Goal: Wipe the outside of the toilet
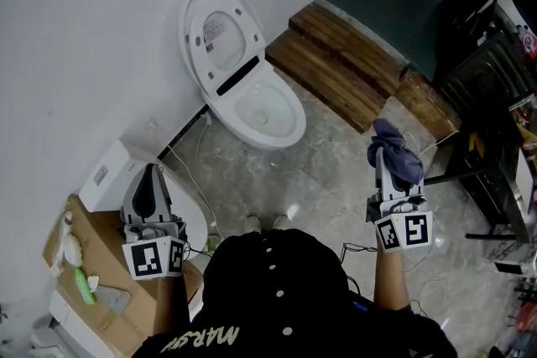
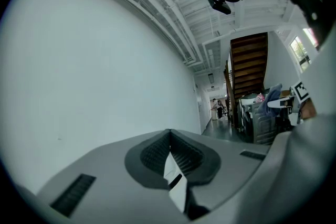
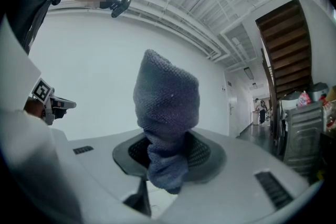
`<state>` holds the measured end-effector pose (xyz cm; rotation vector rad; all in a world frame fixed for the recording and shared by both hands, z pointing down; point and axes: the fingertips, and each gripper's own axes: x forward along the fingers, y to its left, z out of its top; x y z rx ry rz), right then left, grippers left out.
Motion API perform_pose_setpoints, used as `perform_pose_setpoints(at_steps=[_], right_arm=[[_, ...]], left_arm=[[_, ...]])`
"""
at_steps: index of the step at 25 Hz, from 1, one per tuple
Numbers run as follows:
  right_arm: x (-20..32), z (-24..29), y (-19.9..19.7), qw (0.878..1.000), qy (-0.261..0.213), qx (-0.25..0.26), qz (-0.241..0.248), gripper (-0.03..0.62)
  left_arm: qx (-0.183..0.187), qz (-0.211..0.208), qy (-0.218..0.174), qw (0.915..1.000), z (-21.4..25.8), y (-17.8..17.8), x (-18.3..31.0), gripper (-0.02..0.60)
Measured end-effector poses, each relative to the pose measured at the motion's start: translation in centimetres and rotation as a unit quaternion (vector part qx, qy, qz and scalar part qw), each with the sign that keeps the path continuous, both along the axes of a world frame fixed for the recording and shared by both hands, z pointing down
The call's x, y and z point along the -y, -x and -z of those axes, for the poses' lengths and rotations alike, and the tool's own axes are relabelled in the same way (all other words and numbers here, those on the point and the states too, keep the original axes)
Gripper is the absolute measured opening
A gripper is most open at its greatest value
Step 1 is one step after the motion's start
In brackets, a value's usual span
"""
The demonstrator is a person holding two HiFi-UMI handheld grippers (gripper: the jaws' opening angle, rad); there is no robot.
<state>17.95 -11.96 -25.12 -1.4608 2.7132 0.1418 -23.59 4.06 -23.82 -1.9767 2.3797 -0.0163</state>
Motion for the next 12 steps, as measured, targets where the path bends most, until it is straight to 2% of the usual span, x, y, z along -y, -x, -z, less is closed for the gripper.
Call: perform_pose_setpoints(at_steps=[12], right_arm=[[0.07, -0.31, -0.09, 1.000, 0.004, 0.003, 0.009, 0.121]], left_arm=[[-0.003, -0.003, 0.006, 1.0000, -0.30, -0.77, -0.02, 0.009]])
